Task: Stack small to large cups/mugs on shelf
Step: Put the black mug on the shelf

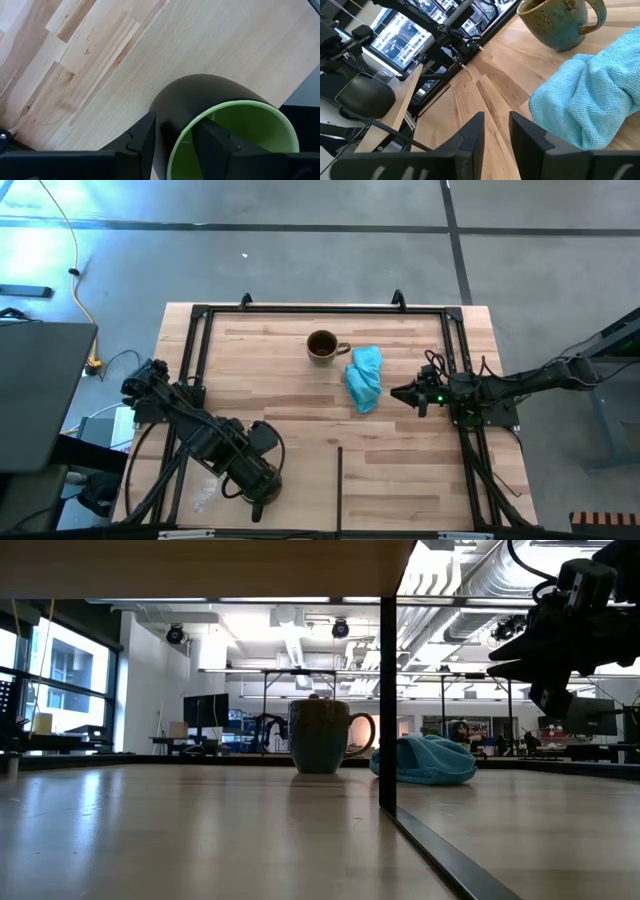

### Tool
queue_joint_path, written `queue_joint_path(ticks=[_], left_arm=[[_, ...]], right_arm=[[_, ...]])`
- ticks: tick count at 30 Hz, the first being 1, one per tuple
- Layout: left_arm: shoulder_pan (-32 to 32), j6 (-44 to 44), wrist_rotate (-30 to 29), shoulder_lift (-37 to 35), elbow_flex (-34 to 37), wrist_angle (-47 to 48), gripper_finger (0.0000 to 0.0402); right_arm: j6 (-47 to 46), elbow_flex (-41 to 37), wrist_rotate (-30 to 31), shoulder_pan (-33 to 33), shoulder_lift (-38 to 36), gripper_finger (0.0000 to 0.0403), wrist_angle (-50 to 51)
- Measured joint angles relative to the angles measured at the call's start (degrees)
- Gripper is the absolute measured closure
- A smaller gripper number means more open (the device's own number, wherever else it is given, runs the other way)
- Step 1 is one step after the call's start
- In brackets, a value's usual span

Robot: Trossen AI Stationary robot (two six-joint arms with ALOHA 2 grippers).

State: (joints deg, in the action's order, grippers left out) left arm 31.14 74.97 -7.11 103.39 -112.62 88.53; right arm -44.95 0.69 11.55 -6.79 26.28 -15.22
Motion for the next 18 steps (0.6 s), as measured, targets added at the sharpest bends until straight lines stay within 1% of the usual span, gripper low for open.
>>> queue_joint_path(ticks=[11, 14, 18], left_arm=[[0.00, -0.14, -0.01, 0.00, 0.00, 0.48, 0.0288], [0.00, -0.14, -0.08, 0.00, 0.00, 0.62, 0.0265], [0.00, -0.14, -0.44, 0.00, 0.00, 0.77, 0.0214]], right_arm=[[0.02, -0.02, 0.00, 0.00, 0.00, 0.0322, 0.00], [0.02, -0.02, 0.02, 0.00, 0.01, 0.0322, 0.00], [0.02, -0.01, 0.02, 0.00, 0.00, 0.0322, 0.00]])
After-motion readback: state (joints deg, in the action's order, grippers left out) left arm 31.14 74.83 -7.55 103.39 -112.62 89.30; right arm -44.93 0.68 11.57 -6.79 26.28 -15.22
